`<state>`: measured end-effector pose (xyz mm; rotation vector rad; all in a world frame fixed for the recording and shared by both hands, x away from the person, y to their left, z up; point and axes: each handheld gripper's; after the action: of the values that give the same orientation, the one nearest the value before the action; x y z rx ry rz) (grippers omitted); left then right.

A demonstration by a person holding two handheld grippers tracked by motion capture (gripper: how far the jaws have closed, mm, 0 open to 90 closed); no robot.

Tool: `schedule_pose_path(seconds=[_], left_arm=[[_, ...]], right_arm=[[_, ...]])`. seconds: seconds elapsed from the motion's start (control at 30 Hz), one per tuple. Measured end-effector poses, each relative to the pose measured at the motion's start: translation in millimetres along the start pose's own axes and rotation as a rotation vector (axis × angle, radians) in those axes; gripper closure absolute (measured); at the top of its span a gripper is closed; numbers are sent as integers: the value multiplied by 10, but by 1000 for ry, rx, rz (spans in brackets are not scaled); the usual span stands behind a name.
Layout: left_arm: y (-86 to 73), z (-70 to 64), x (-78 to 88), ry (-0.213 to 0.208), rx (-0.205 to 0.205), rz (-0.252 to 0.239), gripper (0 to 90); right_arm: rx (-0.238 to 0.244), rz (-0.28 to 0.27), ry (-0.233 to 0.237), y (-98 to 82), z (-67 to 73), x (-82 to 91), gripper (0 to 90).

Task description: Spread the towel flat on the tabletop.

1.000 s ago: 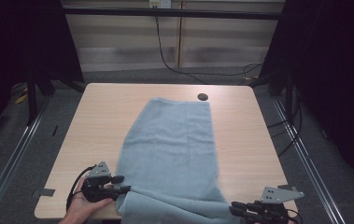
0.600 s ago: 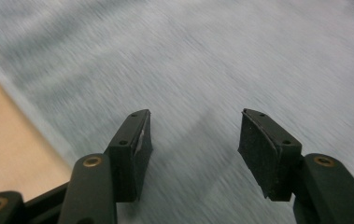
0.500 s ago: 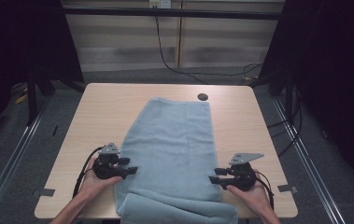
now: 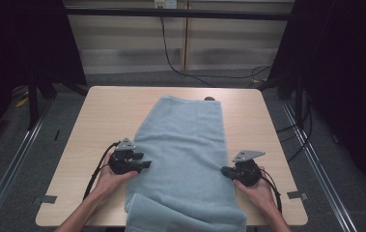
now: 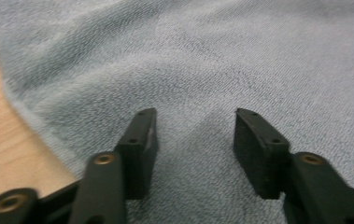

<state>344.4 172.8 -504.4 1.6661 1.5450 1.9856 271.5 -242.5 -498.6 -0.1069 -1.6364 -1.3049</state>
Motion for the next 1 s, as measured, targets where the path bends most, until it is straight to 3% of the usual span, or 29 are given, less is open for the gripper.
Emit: schedule_pose_path(seconds=[0.03, 0.07, 0.1, 0.17, 0.23, 0.27, 0.3, 0.37, 0.4, 0.43, 0.53, 0.6, 0.67, 0.7, 0.77, 0.83, 0.87, 0.9, 0.93, 1.0], left_arm=[[-39, -41, 45, -31, -13, 11, 584], [-39, -41, 45, -31, -13, 11, 604], [-90, -74, 89, -63, -10, 7, 627], [-215, -182, 213, -114, 3, 12, 646], [-317, -311, 314, -134, -20, 17, 646], [-317, -311, 314, -134, -20, 17, 645], [-421, -447, 417, -151, -32, 24, 645], [-514, -578, 517, -172, -34, 36, 645], [-514, -578, 517, -172, -34, 36, 644], [-600, -694, 611, -217, -16, 54, 633], [-676, -749, 695, -253, -25, 62, 630], [-649, -676, 712, -259, -12, 43, 576], [-605, -618, 701, -240, -11, 27, 560], [-536, -529, 677, -225, 12, 8, 554], [-414, -377, 624, -180, 34, -19, 550], [-251, -154, 523, -139, 73, -27, 543], [-251, -154, 523, -139, 73, -27, 540], [-149, -12, 423, -125, 91, -12, 531], [-149, -12, 423, -125, 91, -12, 522], [-52, 136, 304, -76, 115, -32, 509]], right_arm=[[-2, 2, 12, -49, 26, 50, 884], [-2, 2, 12, -49, 26, 50, 884], [-8, 3, 43, -157, 98, 148, 883], [-17, 0, 74, -265, 179, 237, 883], [-25, 6, 97, -376, 285, 338, 883], [-16, 7, 111, -421, 343, 379, 883], [-5, 23, 123, -455, 403, 424, 883], [13, 53, 141, -504, 529, 499, 881], [13, 53, 141, -504, 529, 499, 881], [48, 79, 156, -543, 671, 561, 878], [71, 82, 157, -548, 780, 613, 862], [24, -16, 205, -465, 732, 654, 798], [19, -46, 193, -413, 682, 642, 777], [-20, -94, 197, -273, 545, 570, 721], [-20, -97, 192, -222, 504, 529, 713], [-20, -84, 179, -22, 354, 329, 642], [-20, -84, 179, -22, 354, 329, 642], [2, -71, 149, 117, 261, 164, 619], [2, -71, 149, 117, 261, 164, 619], [-15, -63, 142, 252, 140, -31, 626]])
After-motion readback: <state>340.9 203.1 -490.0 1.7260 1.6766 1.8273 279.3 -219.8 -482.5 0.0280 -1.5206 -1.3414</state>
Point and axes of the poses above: each handheld gripper's, and its own axes: x roughly backward along the jaws, y roughly out of its top, z roughly to its left, and after that the axes turned 1 degree about -x, right-handed
